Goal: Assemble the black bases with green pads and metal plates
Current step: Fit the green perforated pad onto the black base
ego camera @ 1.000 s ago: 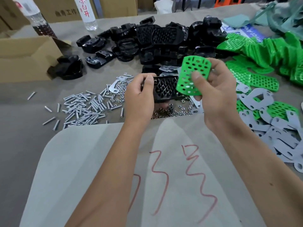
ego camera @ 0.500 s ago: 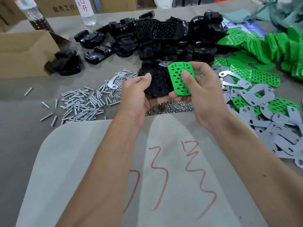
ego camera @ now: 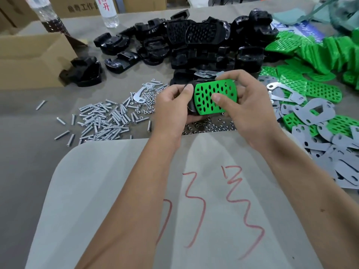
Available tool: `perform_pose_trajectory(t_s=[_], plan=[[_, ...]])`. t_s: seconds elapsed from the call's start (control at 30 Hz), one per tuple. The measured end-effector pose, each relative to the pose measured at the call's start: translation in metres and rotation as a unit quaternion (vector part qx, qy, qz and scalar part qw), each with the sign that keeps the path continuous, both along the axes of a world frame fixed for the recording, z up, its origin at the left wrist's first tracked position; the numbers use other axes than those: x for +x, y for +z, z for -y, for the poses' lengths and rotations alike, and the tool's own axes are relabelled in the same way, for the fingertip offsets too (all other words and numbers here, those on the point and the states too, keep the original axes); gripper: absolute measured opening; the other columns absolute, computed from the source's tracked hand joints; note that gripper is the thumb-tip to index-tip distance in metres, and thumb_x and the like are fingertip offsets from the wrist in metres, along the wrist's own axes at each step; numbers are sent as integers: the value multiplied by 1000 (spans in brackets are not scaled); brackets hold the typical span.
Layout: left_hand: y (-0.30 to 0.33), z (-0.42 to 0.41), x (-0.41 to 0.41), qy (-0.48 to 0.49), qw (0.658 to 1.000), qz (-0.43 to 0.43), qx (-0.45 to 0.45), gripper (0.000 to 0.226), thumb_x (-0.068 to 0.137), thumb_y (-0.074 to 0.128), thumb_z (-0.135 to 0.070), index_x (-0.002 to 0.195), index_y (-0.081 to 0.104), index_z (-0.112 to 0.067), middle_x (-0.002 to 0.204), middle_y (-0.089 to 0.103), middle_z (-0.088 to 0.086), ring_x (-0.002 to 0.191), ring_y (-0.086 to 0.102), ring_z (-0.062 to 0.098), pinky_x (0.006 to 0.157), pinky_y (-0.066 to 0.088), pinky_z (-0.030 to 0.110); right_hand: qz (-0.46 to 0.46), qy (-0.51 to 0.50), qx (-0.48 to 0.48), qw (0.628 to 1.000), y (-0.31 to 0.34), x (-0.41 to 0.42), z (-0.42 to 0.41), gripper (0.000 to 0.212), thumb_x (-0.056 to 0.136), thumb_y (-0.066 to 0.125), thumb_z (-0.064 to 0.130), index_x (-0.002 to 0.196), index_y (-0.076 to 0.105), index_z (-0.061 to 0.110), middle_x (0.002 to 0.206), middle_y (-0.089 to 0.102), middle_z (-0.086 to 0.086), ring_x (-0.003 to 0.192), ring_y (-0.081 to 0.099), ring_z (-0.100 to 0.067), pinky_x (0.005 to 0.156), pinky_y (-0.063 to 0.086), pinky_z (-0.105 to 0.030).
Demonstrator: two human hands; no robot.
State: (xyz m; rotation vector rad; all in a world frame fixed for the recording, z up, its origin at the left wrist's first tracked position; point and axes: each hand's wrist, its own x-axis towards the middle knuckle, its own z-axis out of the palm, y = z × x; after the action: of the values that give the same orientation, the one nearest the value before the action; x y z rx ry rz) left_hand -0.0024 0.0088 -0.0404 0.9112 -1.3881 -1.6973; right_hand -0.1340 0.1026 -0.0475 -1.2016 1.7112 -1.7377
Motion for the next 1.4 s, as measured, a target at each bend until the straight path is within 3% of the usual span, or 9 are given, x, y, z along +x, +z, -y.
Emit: perform_pose_trajectory(t_s=[0.1, 0.3, 0.4, 0.53, 0.8, 0.97, 1.07, 1.23, 1.4], plan=[[0, -2, -1, -4, 1000, 13, -18, 21, 106, 55, -18, 94, 70, -9, 111, 72, 23, 101, 74, 38, 73, 65, 52, -24, -42, 10, 999, 0, 4, 1, 26, 94, 76, 13, 116, 65, 19, 98, 77, -6, 78, 76, -21, 58, 58, -28], [0, -5, -1, 12, 999, 14, -34, 22, 107, 53, -14, 94, 69, -8, 96, 73, 10, 94, 76, 36, 71, 65, 53, 2, -69, 10, 998, 0, 6, 0, 26, 93, 77, 10, 114, 63, 19, 98, 77, -5, 80, 78, -21, 58, 64, -38], [-1, -6, -1, 4, 999, 20, -47, 7, 99, 68, -12, 96, 68, -6, 92, 74, 8, 88, 77, 29, 66, 65, 43, -34, -75, 20, 996, -2, 5, 1, 29, 91, 80, 15, 112, 60, 21, 94, 77, 0, 77, 77, -19, 58, 61, -34], [-1, -9, 0, 1, 995, 53, -85, 32, 81, 87, -7, 105, 66, -5, 99, 75, 13, 89, 77, 29, 71, 65, 45, -7, -67, 28, 997, -1, 0, 2, 34, 89, 83, 14, 110, 56, 15, 90, 78, 2, 69, 73, -9, 53, 52, -20], [2, -7, 1, -24, 999, -26, -16, 33, 86, 75, 10, 116, 63, 6, 96, 74, 11, 75, 76, 20, 56, 62, 32, 3, -55, 4, 998, -3, 0, 3, 36, 81, 88, 27, 90, 54, 22, 83, 77, -3, 67, 75, -22, 49, 56, -33], [3, -4, 1, -32, 999, -44, 2, 33, 87, 74, 9, 118, 63, 5, 99, 75, 12, 79, 77, 24, 56, 62, 32, 21, -89, 18, 996, -3, -1, 1, 47, 74, 90, 44, 106, 60, 26, 102, 71, -7, 82, 74, -37, 61, 63, -46], [3, -3, 3, -46, 998, -52, -3, 32, 86, 75, 8, 117, 65, 3, 99, 75, 11, 82, 77, 25, 57, 61, 32, 69, -8, 15, 998, 2, -1, 0, 32, 86, 83, 32, 114, 69, 21, 106, 78, -4, 92, 77, -26, 66, 62, -34], [3, -3, 1, -69, 996, -45, -22, 24, 92, 72, -3, 114, 66, -5, 103, 75, 9, 89, 75, 23, 63, 60, 34, 106, 11, -12, 994, 4, -2, -2, 21, 89, 78, 13, 107, 69, 12, 105, 77, -9, 95, 74, -25, 82, 63, -46], [2, -4, -3, -50, 997, -29, -50, 8, 102, 63, -17, 108, 67, -12, 99, 71, 4, 82, 70, 12, 59, 58, 31, 146, 29, -22, 989, 3, -3, -1, 23, 85, 80, 9, 101, 64, 13, 93, 76, -4, 90, 75, -26, 68, 61, -39]])
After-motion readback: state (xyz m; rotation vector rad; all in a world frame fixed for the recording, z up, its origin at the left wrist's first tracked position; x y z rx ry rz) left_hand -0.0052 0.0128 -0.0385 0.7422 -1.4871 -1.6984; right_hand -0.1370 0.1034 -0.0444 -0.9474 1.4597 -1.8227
